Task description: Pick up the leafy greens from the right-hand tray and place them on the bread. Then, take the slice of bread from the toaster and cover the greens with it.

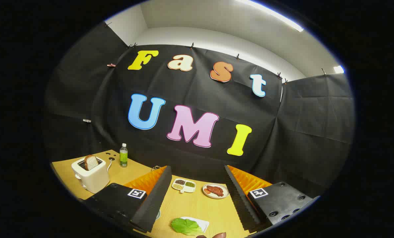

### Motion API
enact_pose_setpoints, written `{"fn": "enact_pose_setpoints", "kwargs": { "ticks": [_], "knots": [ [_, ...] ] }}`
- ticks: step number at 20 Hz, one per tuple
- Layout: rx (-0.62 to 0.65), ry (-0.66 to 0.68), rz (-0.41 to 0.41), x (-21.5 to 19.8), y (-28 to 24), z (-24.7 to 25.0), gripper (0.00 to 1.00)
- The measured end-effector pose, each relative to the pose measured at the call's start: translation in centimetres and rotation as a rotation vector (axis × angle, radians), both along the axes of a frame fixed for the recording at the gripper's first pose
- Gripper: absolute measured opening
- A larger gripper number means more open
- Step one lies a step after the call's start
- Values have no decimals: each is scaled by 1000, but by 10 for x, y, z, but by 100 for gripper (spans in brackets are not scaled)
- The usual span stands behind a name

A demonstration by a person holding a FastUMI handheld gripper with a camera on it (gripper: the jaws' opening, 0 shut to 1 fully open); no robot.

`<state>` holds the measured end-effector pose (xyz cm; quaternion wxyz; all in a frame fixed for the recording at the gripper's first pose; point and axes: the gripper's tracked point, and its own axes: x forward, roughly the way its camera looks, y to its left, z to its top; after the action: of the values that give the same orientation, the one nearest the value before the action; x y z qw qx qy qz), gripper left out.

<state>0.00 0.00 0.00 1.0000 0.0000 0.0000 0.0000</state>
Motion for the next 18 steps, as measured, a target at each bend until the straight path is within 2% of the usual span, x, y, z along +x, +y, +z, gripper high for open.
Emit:
{"fn": "enact_pose_setpoints", "kwargs": {
  "ticks": [12,18],
  "knots": [
    [7,42,-30,7,-7,-17,97],
    [29,60,-21,13,-11,-24,97]
  ]
}}
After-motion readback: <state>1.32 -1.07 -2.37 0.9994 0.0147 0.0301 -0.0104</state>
